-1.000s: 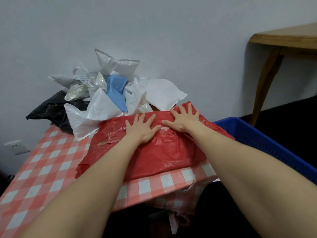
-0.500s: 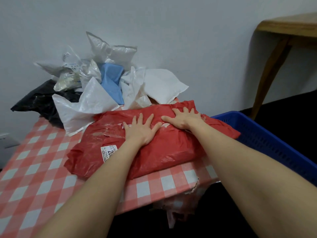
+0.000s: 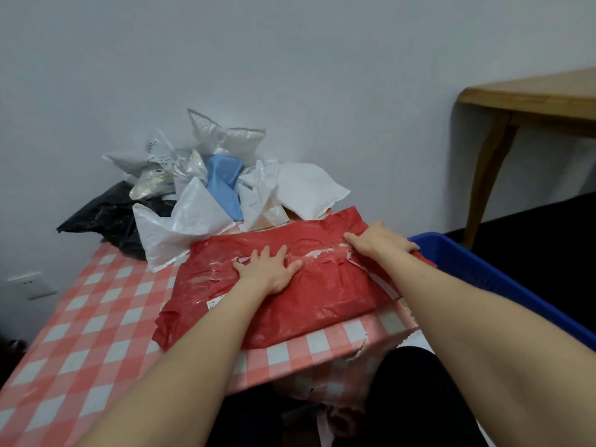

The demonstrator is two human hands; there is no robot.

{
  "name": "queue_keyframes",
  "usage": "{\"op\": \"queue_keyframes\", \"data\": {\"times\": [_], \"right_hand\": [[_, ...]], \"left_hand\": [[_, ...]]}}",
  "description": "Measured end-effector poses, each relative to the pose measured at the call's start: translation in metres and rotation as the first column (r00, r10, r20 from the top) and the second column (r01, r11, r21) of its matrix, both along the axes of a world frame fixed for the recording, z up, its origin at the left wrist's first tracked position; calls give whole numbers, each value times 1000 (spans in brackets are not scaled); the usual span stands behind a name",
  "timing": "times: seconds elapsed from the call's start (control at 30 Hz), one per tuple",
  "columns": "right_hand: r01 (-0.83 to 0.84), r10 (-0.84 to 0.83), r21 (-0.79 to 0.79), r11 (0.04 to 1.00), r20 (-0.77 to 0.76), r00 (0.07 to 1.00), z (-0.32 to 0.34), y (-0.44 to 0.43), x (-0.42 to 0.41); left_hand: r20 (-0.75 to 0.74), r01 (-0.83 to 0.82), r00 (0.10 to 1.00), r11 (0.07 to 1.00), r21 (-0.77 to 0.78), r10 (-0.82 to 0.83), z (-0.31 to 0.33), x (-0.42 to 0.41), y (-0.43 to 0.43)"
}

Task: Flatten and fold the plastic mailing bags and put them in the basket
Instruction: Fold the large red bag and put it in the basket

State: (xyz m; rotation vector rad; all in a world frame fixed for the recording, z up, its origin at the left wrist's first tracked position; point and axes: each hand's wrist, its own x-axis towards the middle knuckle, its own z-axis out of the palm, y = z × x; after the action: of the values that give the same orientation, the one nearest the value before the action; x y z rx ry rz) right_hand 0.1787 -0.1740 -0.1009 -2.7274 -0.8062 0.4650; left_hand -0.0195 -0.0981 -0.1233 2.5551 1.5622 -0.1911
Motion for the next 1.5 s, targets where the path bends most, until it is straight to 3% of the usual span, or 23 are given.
{"op": "queue_keyframes", "data": {"times": [0.1,0.33,0.43,0.53,0.6,0.7,0.77,0.9,0.97,1.1,1.23,1.33,1.43,1.5], "right_hand": [[14,-20,150,989,43,999,1,1,-4],[-151,143,605,782,61,988,36,21,-14],[-180,249,724,666,11,969,45,38,-15],[-200,262,759,620,41,964,52,48,-18],[-173,193,762,624,64,979,53,53,-16],[-10,21,709,706,-7,1000,45,48,-11],[141,-27,655,743,-181,983,35,43,-5],[290,67,565,772,-528,847,16,36,-2],[322,111,574,753,-594,797,12,33,-5],[305,-47,566,766,-424,904,10,31,4],[191,-82,491,850,-235,968,12,26,13],[42,20,420,907,-144,989,7,31,13],[-197,189,368,909,58,980,6,32,6],[-382,356,302,873,137,924,8,35,-2]], "left_hand": [[-13,-29,1000,999,-21,28,12,3,-4],[345,-167,933,970,179,97,55,-6,32],[471,-192,871,979,74,135,69,-16,57],[589,-160,796,987,-16,138,78,-25,67],[713,-145,688,988,-45,133,80,-23,70],[874,-181,431,971,-158,223,76,-17,71],[910,-239,295,945,-224,290,71,-15,74],[890,-292,158,881,-372,428,56,-10,79],[866,-282,174,866,-413,469,49,-6,75],[812,-339,331,864,-372,480,39,-11,65],[642,-253,663,922,-292,385,33,-18,53],[443,-257,865,966,-9,234,36,-21,49],[406,-238,906,939,248,122,41,-12,42],[346,-67,937,944,324,-52,45,1,34]]}}
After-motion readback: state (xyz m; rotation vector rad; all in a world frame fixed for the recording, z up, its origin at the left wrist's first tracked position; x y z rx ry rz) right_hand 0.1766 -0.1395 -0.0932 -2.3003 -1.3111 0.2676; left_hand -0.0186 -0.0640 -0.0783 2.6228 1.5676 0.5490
